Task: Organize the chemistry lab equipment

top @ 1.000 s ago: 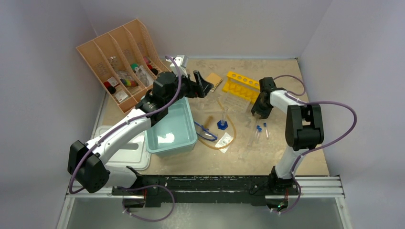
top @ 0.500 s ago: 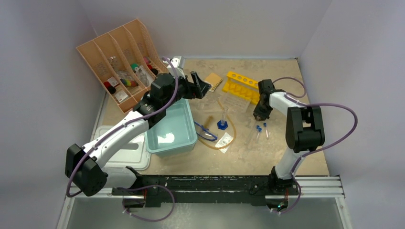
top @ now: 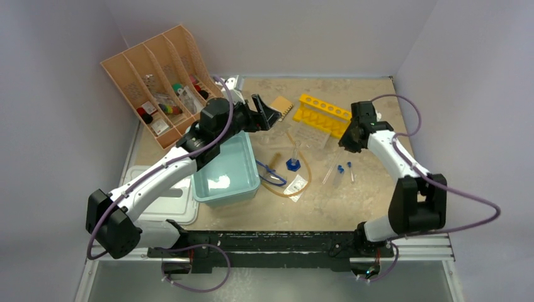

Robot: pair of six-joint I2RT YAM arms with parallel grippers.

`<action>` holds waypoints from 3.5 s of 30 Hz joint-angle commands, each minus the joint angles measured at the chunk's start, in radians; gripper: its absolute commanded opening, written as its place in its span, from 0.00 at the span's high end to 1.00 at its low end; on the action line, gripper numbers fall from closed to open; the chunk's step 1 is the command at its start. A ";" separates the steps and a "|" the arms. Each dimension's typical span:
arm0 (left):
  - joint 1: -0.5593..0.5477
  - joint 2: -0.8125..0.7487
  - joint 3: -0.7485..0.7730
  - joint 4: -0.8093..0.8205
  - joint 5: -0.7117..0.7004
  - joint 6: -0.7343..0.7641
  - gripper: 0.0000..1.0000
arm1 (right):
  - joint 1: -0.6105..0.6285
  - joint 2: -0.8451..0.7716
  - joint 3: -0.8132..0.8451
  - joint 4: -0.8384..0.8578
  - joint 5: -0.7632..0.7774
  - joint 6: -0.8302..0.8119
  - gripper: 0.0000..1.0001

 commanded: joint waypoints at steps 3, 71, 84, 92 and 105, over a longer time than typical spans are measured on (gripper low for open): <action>-0.026 0.002 0.054 0.040 0.048 -0.064 0.19 | 0.003 -0.199 0.075 -0.113 -0.054 -0.008 0.82; -0.078 0.215 0.368 -0.286 0.620 0.494 1.00 | -0.002 -0.252 0.347 0.088 -0.957 0.104 0.44; -0.065 0.261 0.429 -0.384 0.577 0.598 1.00 | -0.001 -0.199 0.396 -0.004 -1.056 0.022 0.61; -0.059 0.275 0.434 -0.398 0.574 0.613 1.00 | -0.001 -0.190 0.408 -0.005 -1.064 0.007 0.73; -0.024 0.211 0.426 -0.327 0.047 0.449 0.29 | -0.001 -0.038 0.685 -0.121 -0.581 -0.204 0.83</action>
